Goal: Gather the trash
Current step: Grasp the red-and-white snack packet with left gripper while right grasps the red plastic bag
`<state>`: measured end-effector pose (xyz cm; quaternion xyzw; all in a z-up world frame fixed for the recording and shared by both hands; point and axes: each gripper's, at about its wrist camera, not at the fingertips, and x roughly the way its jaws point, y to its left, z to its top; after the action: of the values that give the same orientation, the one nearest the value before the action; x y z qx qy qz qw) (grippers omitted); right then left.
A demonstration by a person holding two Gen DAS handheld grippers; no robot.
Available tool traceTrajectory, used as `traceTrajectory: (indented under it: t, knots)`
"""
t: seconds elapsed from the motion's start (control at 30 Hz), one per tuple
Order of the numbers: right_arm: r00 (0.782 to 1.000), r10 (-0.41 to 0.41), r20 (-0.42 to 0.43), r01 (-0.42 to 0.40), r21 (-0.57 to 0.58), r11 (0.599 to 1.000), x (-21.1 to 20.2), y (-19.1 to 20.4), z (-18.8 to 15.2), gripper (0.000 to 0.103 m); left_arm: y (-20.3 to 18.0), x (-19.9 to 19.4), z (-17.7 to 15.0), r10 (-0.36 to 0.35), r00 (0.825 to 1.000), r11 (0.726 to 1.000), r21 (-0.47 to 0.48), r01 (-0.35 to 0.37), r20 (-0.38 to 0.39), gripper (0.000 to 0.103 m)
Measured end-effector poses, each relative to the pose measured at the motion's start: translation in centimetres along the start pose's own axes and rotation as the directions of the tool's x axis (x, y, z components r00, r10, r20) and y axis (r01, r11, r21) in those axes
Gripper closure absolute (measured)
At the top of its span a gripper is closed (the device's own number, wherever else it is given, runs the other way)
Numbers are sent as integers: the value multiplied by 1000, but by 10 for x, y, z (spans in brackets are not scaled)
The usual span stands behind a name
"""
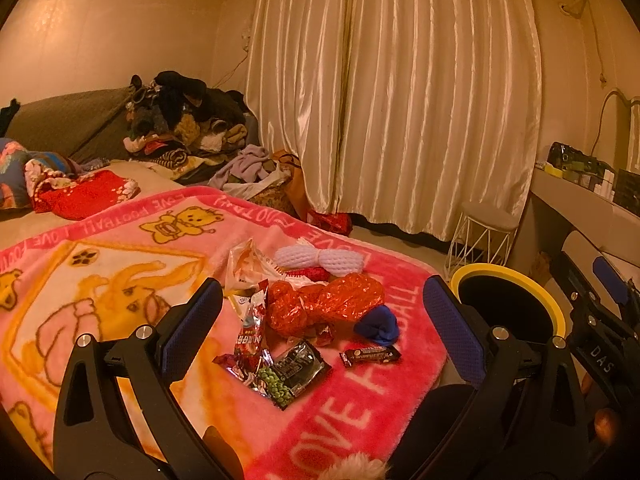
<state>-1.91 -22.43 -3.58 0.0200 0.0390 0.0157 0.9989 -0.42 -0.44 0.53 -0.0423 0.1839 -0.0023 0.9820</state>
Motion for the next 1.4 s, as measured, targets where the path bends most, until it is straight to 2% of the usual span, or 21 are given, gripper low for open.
traceTrajectory:
  t: [0.2,0.4,0.73,1.17,1.4]
  knots:
    - [999,35,-11,-35,-17,999,0,7,-2,6,-1,3,-2,-12,1000,1000,10,13,-21,11]
    - [992,121,-37,-123,-31,992,4,19,2,6,12,5,-3,-7,999,1000,-18,6,-35,11]
    - [955,277,-103,-285,-69,956,16,60,10,6,44,9,1,48,998,996,-69,-50,-38,11]
    - [924,346,-162,-360,-65,931,47,83,19,6,93,11,8,137,990,978,-153,-140,-30,11]
    - [916,350,-195,-368,-66,927,67,92,15,6,129,21,6,143,988,963,-223,-151,-52,11]
